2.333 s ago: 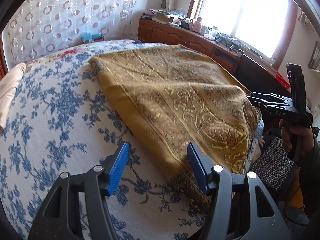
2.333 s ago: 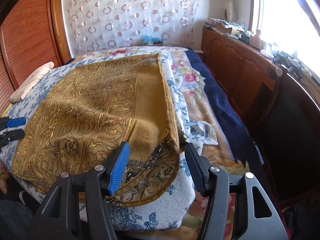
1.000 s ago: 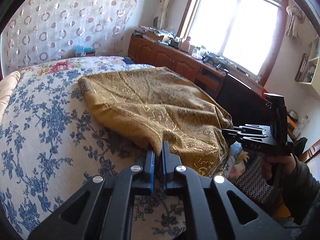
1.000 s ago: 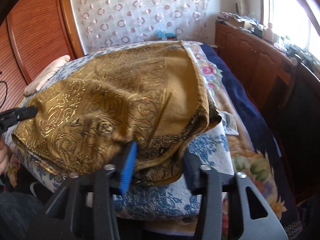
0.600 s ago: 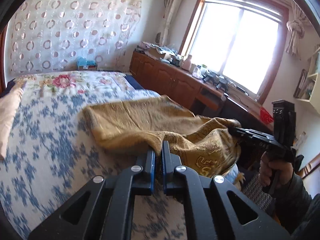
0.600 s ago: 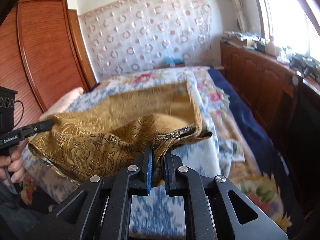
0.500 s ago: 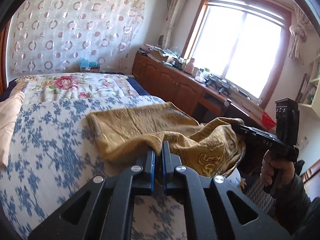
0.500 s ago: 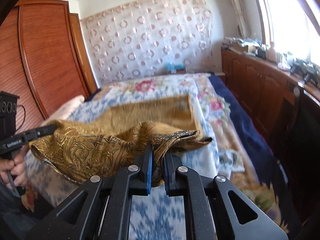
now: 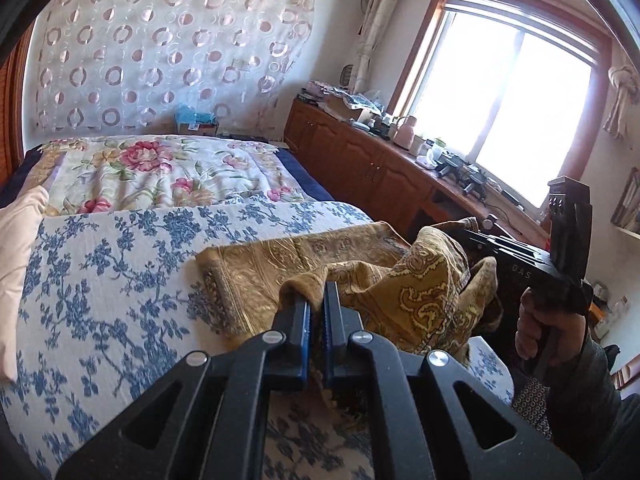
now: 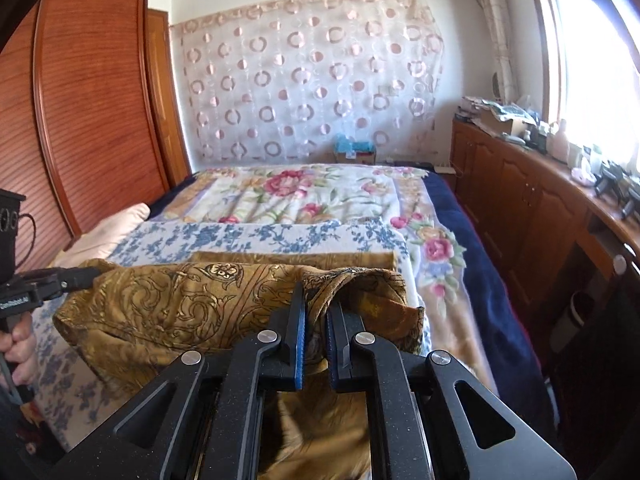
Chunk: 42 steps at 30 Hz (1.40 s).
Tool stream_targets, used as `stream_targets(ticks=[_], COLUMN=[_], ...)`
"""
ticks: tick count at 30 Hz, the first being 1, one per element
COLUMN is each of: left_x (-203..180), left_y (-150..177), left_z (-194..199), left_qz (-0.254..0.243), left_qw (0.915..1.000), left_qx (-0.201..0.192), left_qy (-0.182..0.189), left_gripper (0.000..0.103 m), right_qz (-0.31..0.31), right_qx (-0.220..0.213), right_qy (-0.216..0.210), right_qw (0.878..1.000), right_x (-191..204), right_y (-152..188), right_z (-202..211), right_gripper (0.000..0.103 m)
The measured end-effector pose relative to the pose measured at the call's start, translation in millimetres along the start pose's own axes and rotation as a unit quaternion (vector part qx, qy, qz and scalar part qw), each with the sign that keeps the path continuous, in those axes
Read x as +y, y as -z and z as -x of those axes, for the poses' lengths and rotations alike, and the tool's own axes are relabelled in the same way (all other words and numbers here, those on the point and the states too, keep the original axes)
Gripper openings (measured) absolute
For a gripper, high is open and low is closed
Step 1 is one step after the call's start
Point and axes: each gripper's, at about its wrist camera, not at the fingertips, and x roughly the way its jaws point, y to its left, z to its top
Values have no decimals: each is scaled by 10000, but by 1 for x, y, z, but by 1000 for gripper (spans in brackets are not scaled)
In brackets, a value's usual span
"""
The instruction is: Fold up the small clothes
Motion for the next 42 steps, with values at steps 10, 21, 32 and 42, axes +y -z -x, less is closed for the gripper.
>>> stream_targets(ticks=[10, 21, 32, 42], left_x=[36, 33, 28, 18], left_y=[-27, -31, -5, 22], left_z=[-60, -49, 8, 27], left_qz=[133, -325, -381, -437], left_qw=[9986, 9983, 9979, 9977], left_qx=[483, 417, 131, 208], left_qy=[-162, -252, -508, -483], left_gripper=[3, 49, 54, 54], right_qz=[126, 94, 241, 472], right_qx=[649, 532, 375, 1160], right_qy=[75, 473, 195, -260], right_qw=[9978, 9974, 9988, 9918], right_x=[-22, -30, -4, 41], right_y=[-25, -36, -16, 68], right_z=[-101, -110, -34, -6], right_gripper=[6, 69, 70, 63])
